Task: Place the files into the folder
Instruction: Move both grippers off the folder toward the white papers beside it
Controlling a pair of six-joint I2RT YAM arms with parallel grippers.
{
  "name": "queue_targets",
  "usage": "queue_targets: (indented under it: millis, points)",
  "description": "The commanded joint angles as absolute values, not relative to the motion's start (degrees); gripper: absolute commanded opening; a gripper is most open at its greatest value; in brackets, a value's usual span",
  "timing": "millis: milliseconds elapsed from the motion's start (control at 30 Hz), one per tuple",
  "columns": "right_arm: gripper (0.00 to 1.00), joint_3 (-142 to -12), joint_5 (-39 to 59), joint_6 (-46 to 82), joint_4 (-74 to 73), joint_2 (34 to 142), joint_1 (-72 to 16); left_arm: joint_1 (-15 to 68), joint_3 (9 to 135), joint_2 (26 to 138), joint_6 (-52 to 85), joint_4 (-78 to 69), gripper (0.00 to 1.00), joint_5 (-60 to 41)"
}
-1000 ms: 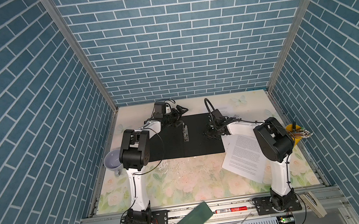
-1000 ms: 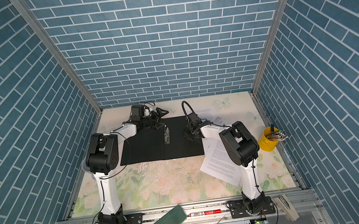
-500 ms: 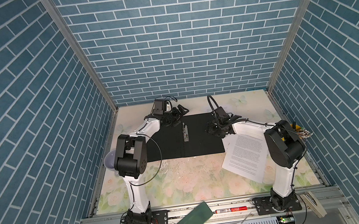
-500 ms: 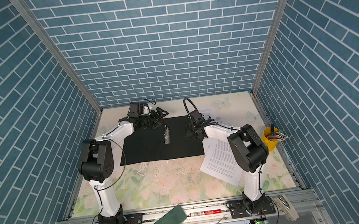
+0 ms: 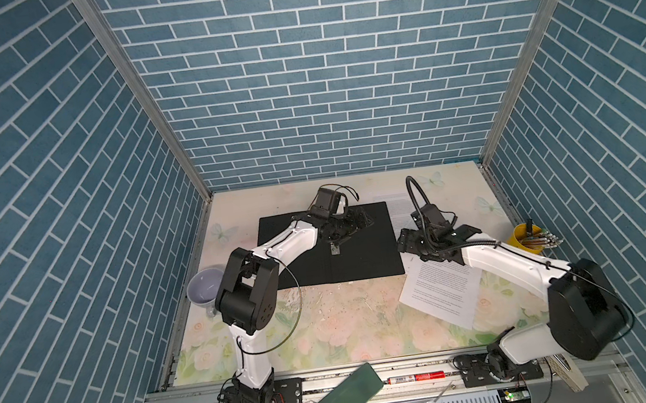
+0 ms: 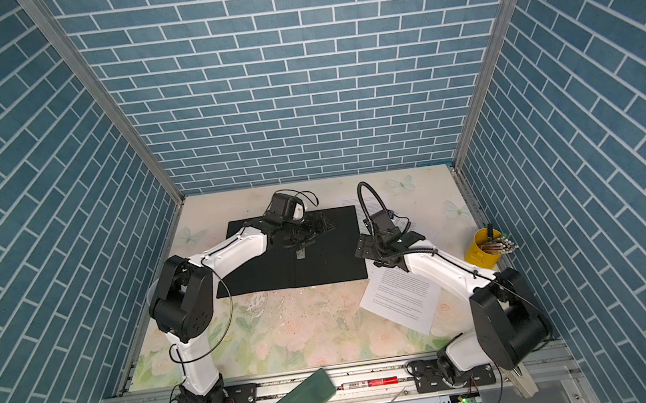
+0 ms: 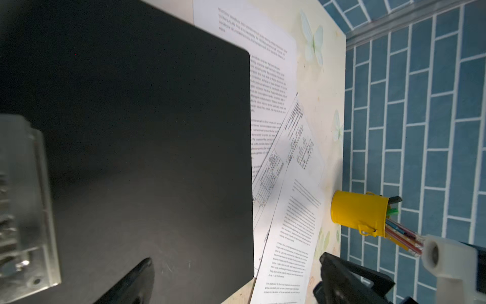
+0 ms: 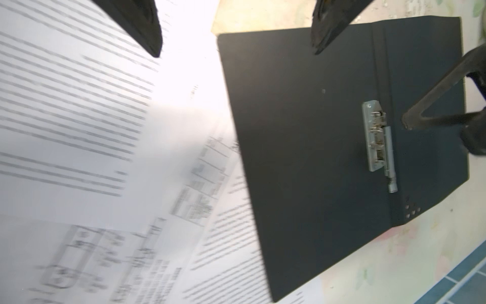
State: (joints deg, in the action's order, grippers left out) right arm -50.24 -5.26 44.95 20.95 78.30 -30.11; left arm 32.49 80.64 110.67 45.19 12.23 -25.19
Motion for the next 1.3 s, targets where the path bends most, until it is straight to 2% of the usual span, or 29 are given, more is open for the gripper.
queue_targets:
  millis: [0,567,733,1067,1267]
  points:
    - [0.87,-45.46,-7.16,43.68,24.21,73.72,-28.2,35.75,79.13,109.42,45.55,12.72,1.0,-21.75]
    - [0.88,-29.95,-7.68,46.65,32.87,53.57,-22.35,50.76,67.31,108.28,53.53,3.26,1.0,-11.97]
    - [0.88,-28.56,-8.66,48.75,36.54,49.6,-21.14,53.9,67.76,109.01,52.83,3.38,1.0,-10.72]
    - [0.89,-26.73,-8.41,49.8,39.28,48.87,-16.03,56.25,70.09,111.78,51.74,4.96,0.99,-12.97]
    - [0.89,-25.06,-4.51,48.02,37.07,49.57,-11.76,57.1,73.67,114.78,50.17,8.11,0.99,-14.76]
